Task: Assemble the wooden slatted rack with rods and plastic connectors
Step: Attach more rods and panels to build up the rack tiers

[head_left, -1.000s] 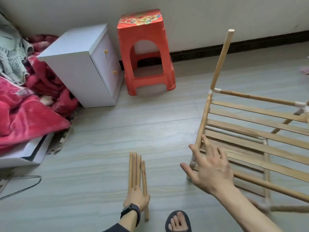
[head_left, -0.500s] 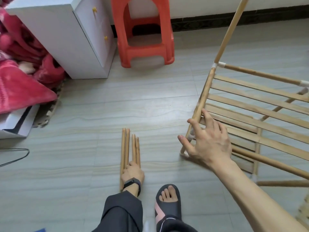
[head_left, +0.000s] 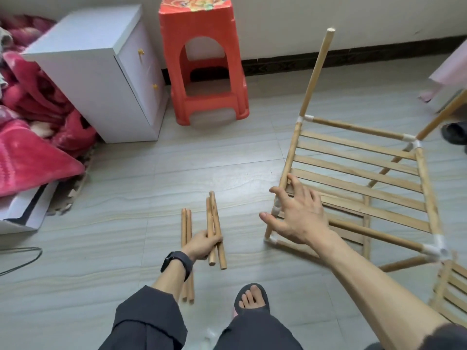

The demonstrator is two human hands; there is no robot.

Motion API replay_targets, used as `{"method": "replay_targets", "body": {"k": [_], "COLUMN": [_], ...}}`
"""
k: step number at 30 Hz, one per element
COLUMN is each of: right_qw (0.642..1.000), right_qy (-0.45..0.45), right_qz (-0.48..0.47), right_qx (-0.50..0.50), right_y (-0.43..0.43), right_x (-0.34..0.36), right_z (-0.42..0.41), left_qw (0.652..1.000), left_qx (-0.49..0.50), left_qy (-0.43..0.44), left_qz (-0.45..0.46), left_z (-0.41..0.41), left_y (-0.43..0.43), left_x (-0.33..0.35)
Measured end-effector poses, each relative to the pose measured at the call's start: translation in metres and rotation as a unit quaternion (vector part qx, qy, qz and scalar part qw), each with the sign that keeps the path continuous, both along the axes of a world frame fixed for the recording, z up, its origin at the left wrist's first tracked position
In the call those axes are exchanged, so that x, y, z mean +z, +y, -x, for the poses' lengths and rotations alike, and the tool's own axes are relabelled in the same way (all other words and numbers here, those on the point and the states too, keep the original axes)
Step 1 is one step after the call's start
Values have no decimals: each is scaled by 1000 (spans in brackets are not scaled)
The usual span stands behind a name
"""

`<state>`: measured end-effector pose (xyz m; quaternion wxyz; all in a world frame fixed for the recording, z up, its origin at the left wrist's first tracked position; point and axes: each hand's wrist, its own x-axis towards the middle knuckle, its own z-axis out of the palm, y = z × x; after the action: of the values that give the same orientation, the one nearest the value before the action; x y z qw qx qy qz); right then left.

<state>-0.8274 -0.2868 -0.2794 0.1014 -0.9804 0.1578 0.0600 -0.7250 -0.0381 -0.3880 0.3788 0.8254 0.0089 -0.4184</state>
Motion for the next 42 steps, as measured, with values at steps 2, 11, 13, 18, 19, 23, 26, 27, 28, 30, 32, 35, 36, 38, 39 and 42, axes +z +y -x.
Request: {"method": "replay_targets", "body": {"k": [2, 11, 13, 18, 19, 23, 26, 27, 28, 30, 32, 35, 36, 38, 39, 42], "right_qw": [997, 951, 944, 904, 901, 880, 806, 775, 744, 692, 657, 648, 655, 678, 694, 753], "right_qy": [14, -57, -90, -219, -233, -304, -374, -394, -411, -438, -459, -471, -468, -458, -455, -453], "right_qz": [-71, -279, -295, -316, -306, -234, -272, -294, -316, -347, -354, -335, -328, -302, -284, -222], "right_qx": [-8, -117, -120, -186, -199, -280, -369, -397, -422, -458, -482, -496, -495, -488, -480, -423], "right_y": [-4, -44, -61, -111, -119, -139, -147, -151, -154, -161, -165, -169, -168, -165, -163, -155], "right_x": [13, 134, 156, 173, 171, 148, 119, 108, 97, 74, 59, 42, 39, 34, 34, 38], "right_z": [-1, 25, 43, 110, 124, 180, 213, 221, 227, 235, 239, 240, 240, 242, 244, 249], "left_qw": [998, 935, 898, 841, 848, 876, 913, 921, 925, 925, 922, 889, 879, 862, 856, 840], "left_qx": [2, -257, -341, -411, -408, -358, -295, -275, -262, -263, -272, -318, -329, -343, -348, -357], "left_qy": [-27, -192, -244, -331, -309, -287, -246, -239, -241, -256, -273, -328, -343, -366, -375, -397], "left_qz": [61, 154, 130, 116, 139, 152, 137, 140, 133, 94, 40, -34, -48, -67, -74, -93], "left_z": [-8, 15, 34, 88, 99, 136, 152, 155, 155, 152, 150, 150, 150, 150, 150, 148], "left_y": [-6, -114, -153, -232, -243, -269, -271, -271, -271, -274, -274, -275, -276, -278, -279, -279], "left_x": [42, 230, 255, 278, 275, 231, 188, 178, 167, 147, 131, 117, 113, 108, 107, 100]}}
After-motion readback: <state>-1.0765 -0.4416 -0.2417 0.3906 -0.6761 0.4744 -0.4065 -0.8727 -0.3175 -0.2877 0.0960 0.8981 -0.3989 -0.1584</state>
